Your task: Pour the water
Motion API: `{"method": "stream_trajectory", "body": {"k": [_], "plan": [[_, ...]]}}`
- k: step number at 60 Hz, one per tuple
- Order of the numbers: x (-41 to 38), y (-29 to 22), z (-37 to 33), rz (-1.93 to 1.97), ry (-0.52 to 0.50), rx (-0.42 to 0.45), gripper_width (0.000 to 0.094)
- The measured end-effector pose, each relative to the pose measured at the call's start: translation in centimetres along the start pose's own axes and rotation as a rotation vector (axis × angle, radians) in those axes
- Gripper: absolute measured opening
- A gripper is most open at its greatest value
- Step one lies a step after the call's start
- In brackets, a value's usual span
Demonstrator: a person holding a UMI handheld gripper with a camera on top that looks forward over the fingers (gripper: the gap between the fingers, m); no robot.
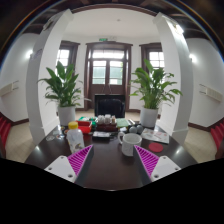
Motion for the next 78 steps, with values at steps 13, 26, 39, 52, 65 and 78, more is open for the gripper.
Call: {"method": "stream_trajectory", "body": {"k": [13,26,39,52,65,78], "plan": [[-9.1,4.0,4.0,-0.038,-0.136,0.014,0.0808],[-14.9,3.0,9.8,0.057,-0.188,0.081,0.0807],[-15.7,2.0,15.4,0.075,-0.167,0.103,0.0822],[-17.0,1.3,18.8,0.031,-0.187,0.148,0.0791],[-17.3,1.3,19.9,0.004,-0.159,0.157,0.0507],[-17.1,1.7,19.6,0.026,-0.181,0.190,0.0437]]}}
Point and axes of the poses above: the point between the fingertips, and its own axes, seen from behind it with the camera up: x to the right, y down, z forward, the way the camera looks, the point moved 9 cm from there along -z, backward, against the way the camera looks, and after that the axes turned 8 degrees about -z, right-handed, at the moved point
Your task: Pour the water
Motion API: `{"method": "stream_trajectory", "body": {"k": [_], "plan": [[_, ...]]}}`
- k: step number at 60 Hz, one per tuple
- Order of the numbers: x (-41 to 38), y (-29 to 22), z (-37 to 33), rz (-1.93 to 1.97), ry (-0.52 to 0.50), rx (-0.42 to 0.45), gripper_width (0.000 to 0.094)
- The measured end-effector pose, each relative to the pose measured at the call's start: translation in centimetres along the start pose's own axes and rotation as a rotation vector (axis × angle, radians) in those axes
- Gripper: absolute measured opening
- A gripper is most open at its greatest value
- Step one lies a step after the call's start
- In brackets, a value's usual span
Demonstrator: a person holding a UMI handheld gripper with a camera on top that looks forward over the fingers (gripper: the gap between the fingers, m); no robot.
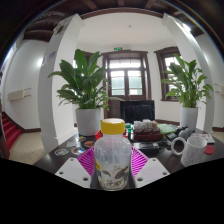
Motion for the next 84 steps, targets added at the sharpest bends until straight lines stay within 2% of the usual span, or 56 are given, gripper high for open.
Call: {"method": "stream_trajectory", "body": {"k": [7,15,26,35,58,69,74,78,84], "plan": [[0.7,-0.1,-0.2,0.086,0.000,0.001,0.0436],[3.5,-1.8,-0.7,0.411,0.025,0.017,0.0438],[10.5,-4.7,-1.9,0.931,0.059,0.184,0.0436],[14.8,-5.5,-2.6,1.339,0.069,0.286,0.0436],[18.7,-3.5,-2.2,2.027,0.035,0.462,0.0441],[17.8,-2.8,-3.4,2.005,0.050,0.409,0.0440],[18.0,-3.4,-1.6,1.945,0.031,0.369,0.0439],[15.9,-4.2,-3.7,1.817,0.011,0.339,0.0440],[16.6,-6.9,-1.4,1.535,-0.029,0.277,0.0439]]}}
Point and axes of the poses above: the point between the fingertips, and its own axes, seen from behind it with the camera up: x to the right, y down, z forward, the way the camera looks, the point moved 9 cm from there along -z, backward, against the way the camera looks, and after that the axes turned 8 degrees about -z, right-handed, at the moved point
